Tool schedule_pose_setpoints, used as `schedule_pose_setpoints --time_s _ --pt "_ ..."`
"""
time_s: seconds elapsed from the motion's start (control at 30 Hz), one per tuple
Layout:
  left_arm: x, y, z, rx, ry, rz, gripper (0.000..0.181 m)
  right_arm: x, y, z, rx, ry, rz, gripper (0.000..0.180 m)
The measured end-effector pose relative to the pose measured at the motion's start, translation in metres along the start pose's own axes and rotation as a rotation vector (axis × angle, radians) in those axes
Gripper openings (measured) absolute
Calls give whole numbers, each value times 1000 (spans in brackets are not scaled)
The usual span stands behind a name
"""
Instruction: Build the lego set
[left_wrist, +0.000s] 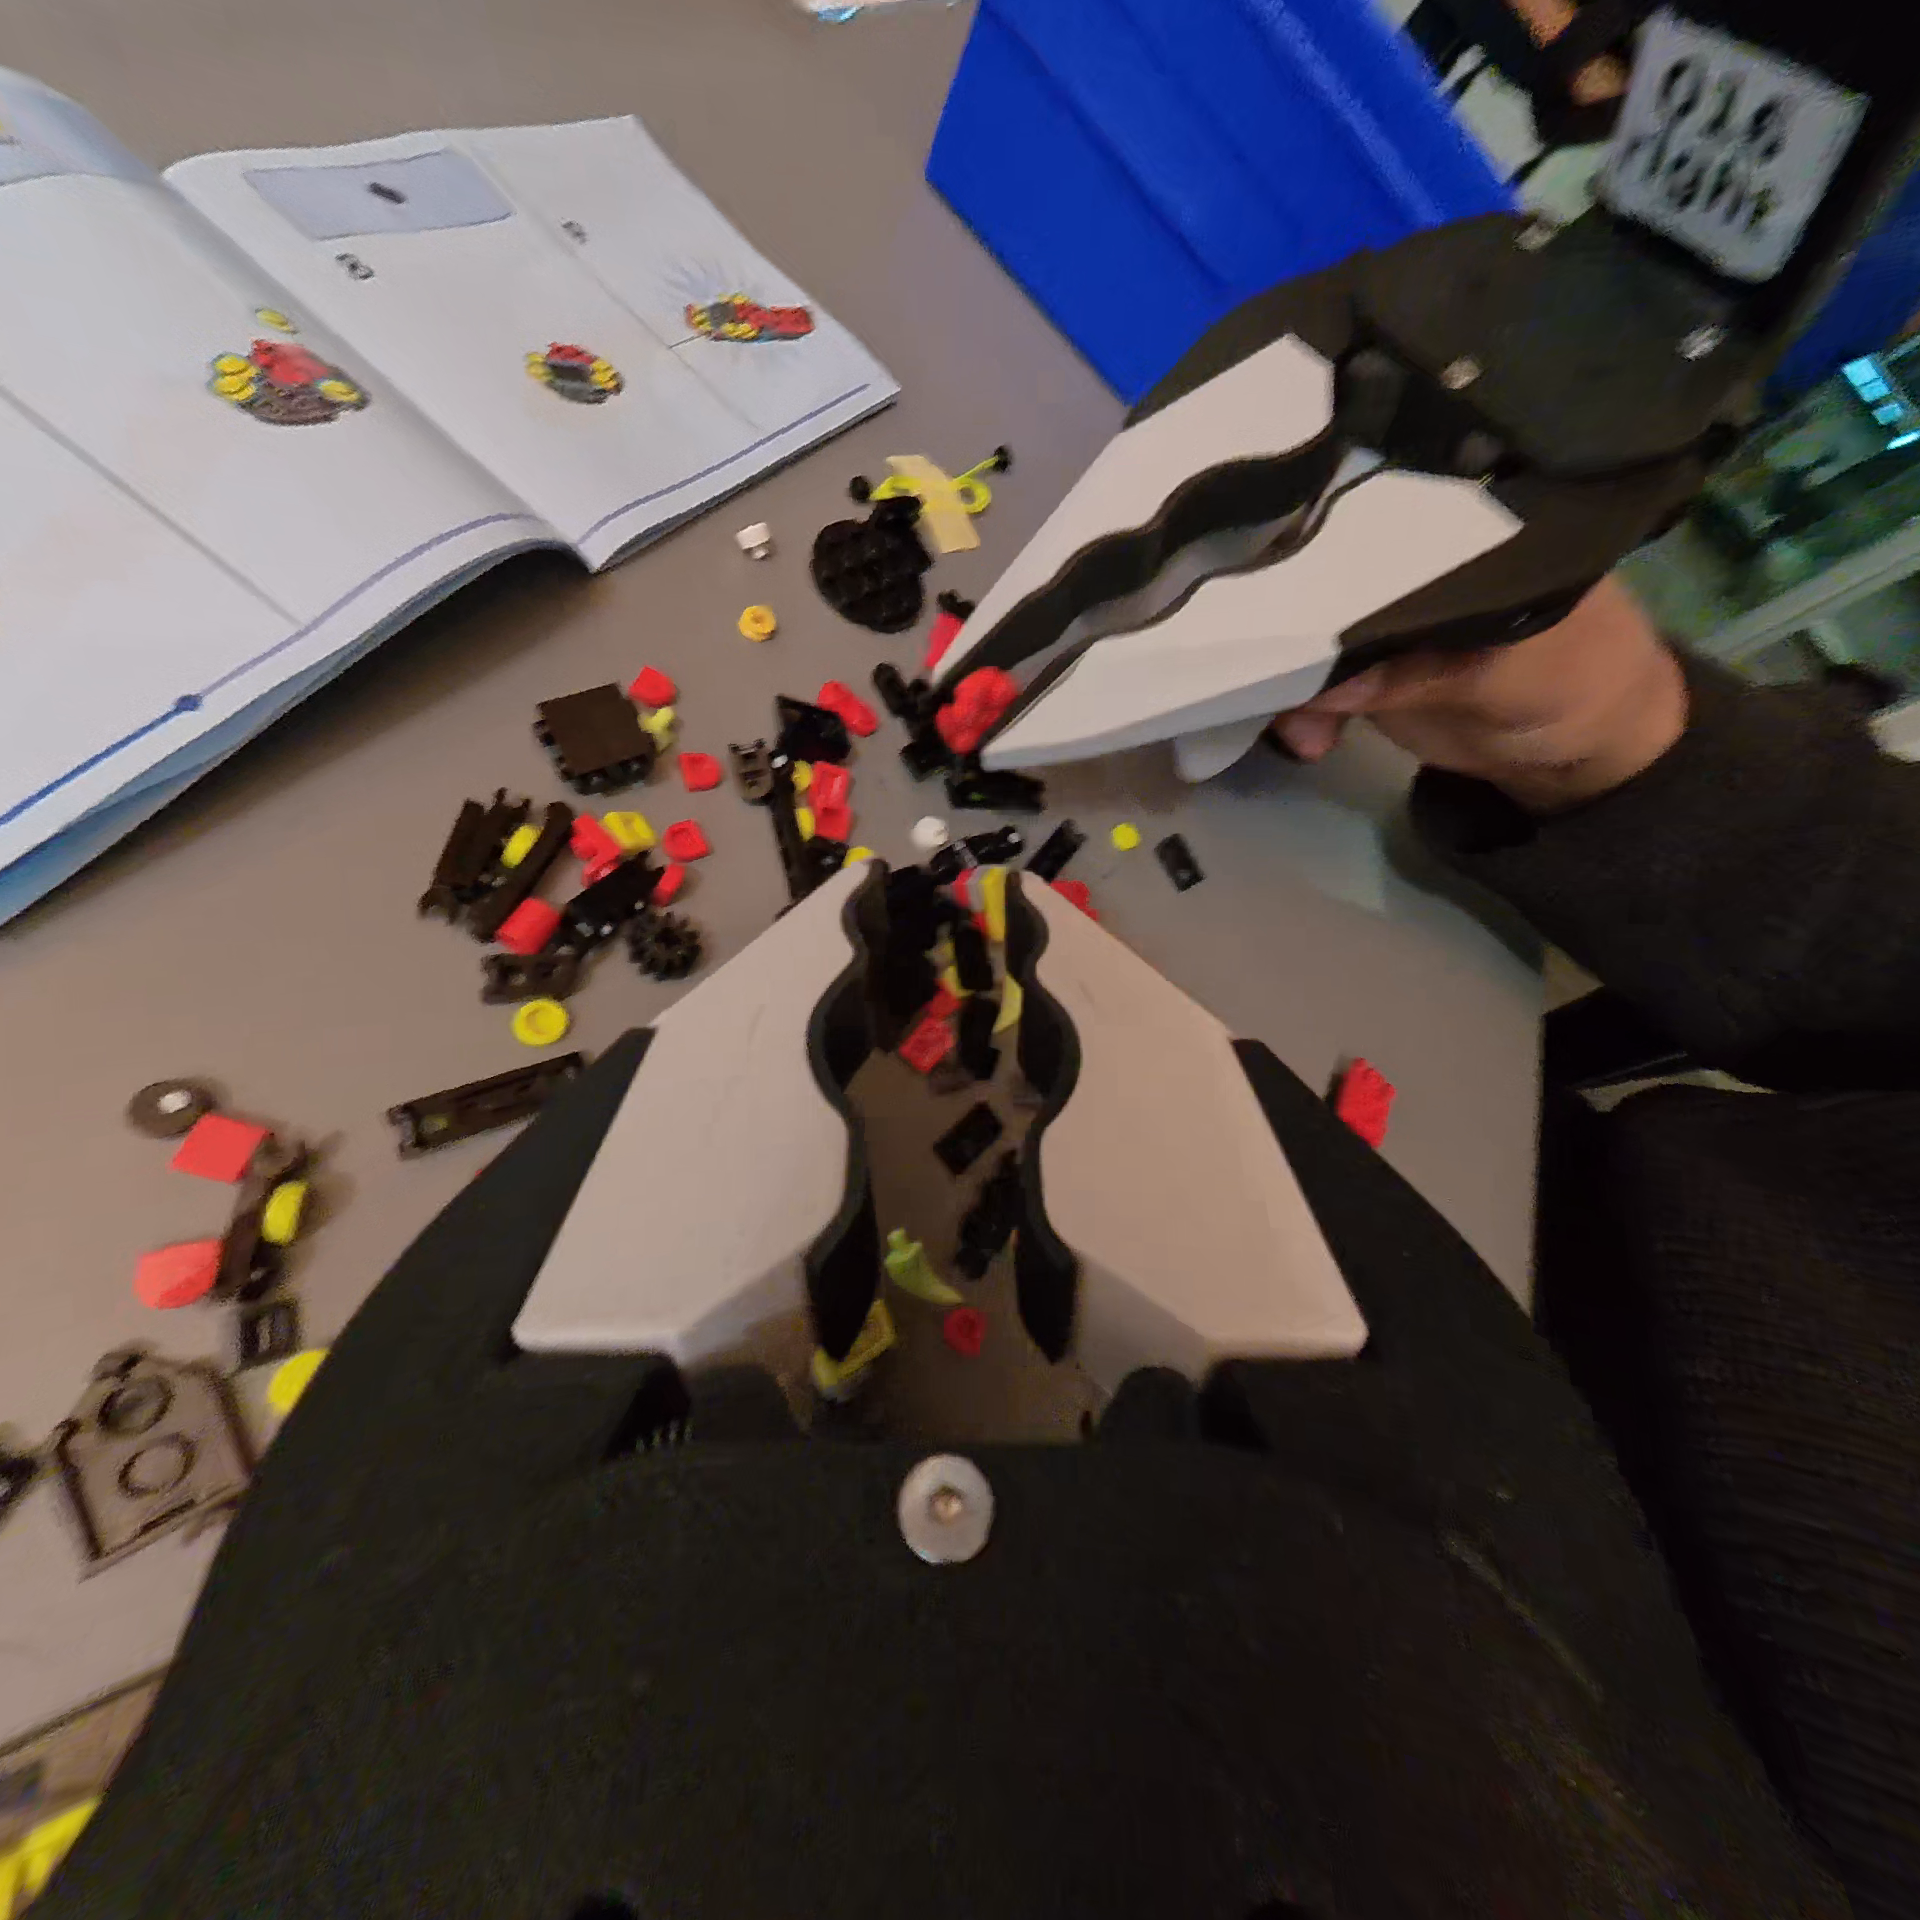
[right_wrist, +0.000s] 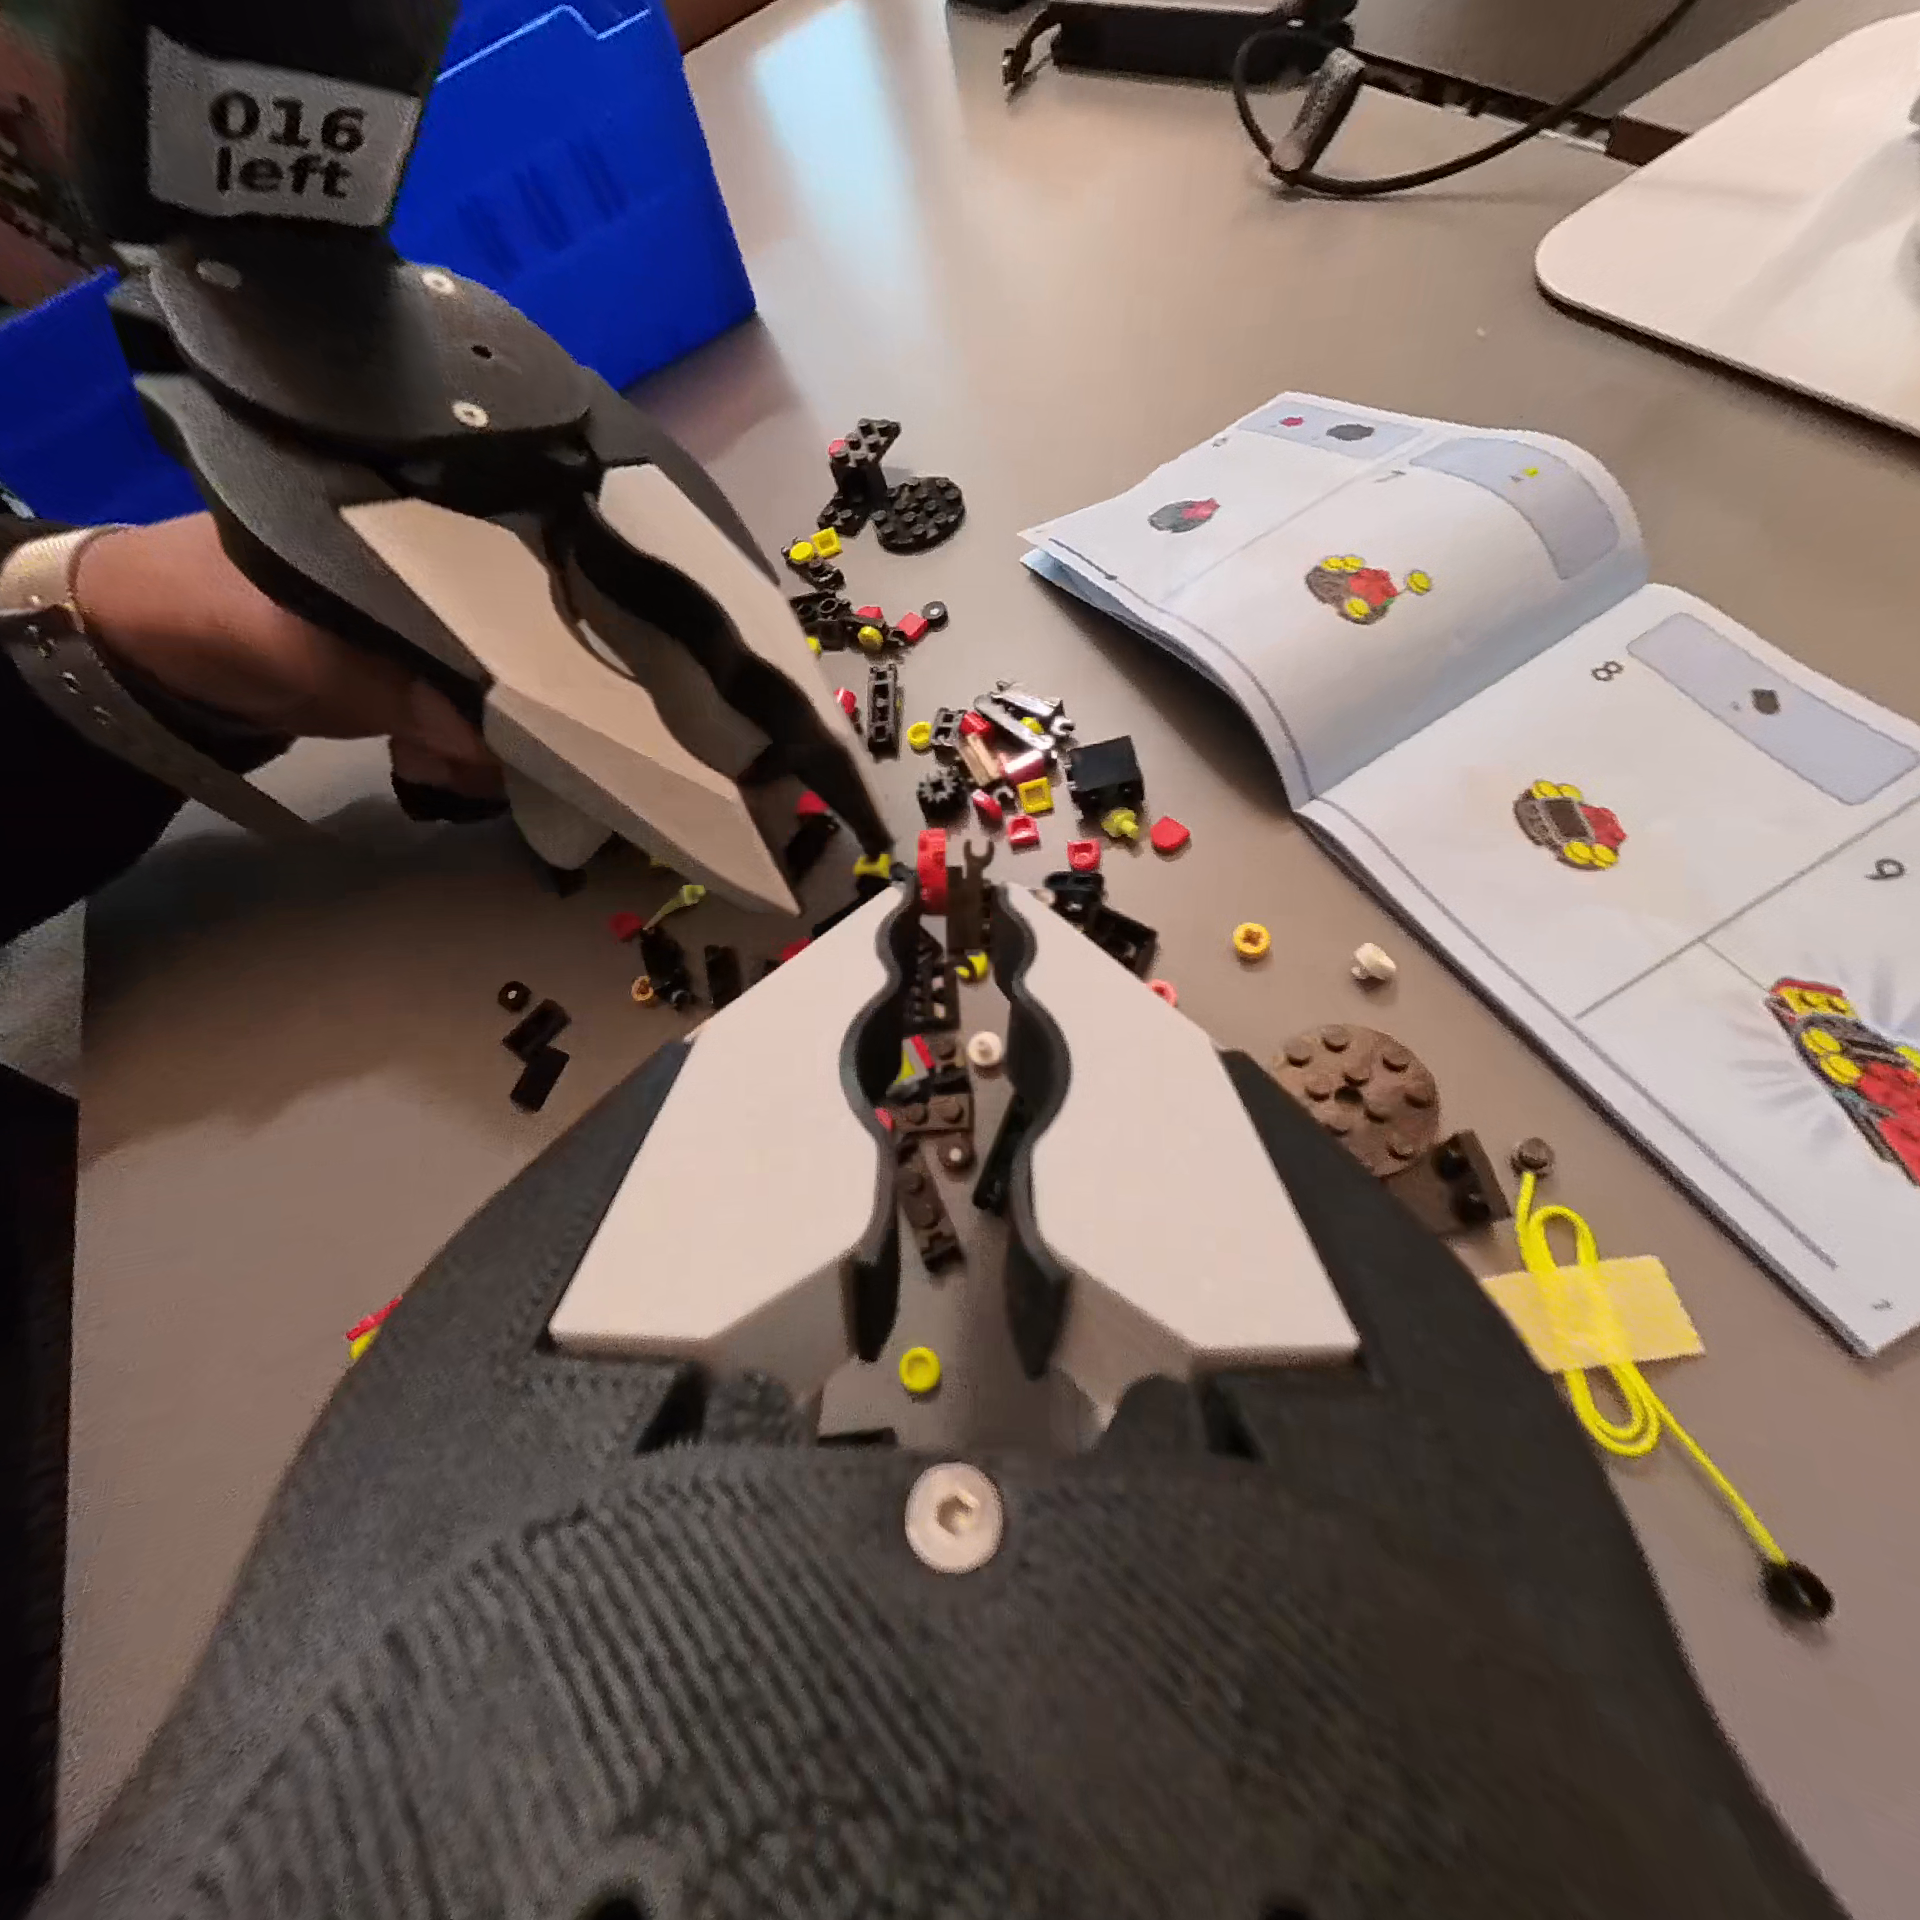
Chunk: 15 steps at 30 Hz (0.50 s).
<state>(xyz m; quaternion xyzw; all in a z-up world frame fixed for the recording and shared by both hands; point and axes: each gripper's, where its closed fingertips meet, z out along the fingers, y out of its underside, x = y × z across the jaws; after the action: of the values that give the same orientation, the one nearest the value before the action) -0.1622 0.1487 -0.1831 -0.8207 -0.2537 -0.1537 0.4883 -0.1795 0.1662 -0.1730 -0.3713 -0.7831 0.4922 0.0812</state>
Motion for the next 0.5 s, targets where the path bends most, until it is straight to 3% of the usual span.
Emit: schedule_pose_setpoints --time_s 0.23,0.5 --pt "6 -17 -7 107 16 -2 41 -3 -15 -4 69 65 -106 11" --pt "24 -34 -17 214 280 -257 43 -16 -33 -9 150 148 -288 11"
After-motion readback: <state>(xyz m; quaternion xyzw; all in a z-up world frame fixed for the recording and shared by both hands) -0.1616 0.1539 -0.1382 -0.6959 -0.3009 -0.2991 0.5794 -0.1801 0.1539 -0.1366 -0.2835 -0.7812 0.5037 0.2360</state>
